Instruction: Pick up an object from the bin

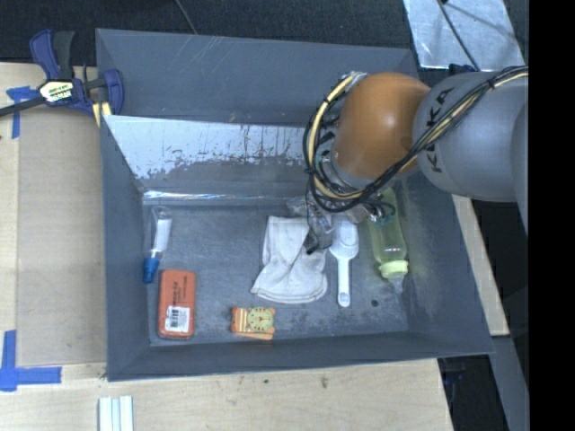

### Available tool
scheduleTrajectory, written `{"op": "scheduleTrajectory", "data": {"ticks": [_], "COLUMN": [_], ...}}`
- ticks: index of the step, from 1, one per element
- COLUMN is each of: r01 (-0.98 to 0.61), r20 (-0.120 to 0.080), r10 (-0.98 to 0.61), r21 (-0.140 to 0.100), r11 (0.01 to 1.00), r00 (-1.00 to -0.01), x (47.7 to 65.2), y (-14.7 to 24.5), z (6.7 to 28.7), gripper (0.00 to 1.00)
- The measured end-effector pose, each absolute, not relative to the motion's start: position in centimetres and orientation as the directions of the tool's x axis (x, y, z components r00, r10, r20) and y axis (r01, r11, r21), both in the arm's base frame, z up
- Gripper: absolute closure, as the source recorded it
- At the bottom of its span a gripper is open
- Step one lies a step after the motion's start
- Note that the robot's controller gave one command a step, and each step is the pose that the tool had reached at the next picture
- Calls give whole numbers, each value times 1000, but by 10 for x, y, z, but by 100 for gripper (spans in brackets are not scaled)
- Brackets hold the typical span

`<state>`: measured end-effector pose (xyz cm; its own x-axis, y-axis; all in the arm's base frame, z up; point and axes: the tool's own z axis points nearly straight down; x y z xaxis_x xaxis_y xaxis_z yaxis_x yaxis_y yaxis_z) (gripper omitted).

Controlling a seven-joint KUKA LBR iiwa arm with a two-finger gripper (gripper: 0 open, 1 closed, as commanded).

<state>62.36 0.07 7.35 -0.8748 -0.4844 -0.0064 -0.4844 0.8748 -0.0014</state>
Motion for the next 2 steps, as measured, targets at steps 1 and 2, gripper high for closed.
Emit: {"op": "scheduleTrajectory", "data": {"ticks": [1,2], "r01": [-484,-523], "r20": [-6,-6], "r10": [-484,-523], "r21": [-1,-3], "r11": [875,852], "r00": [-875,-852], "x": [624,627], "y": [1,-25], "z": [74,226], "gripper": [100,100]}}
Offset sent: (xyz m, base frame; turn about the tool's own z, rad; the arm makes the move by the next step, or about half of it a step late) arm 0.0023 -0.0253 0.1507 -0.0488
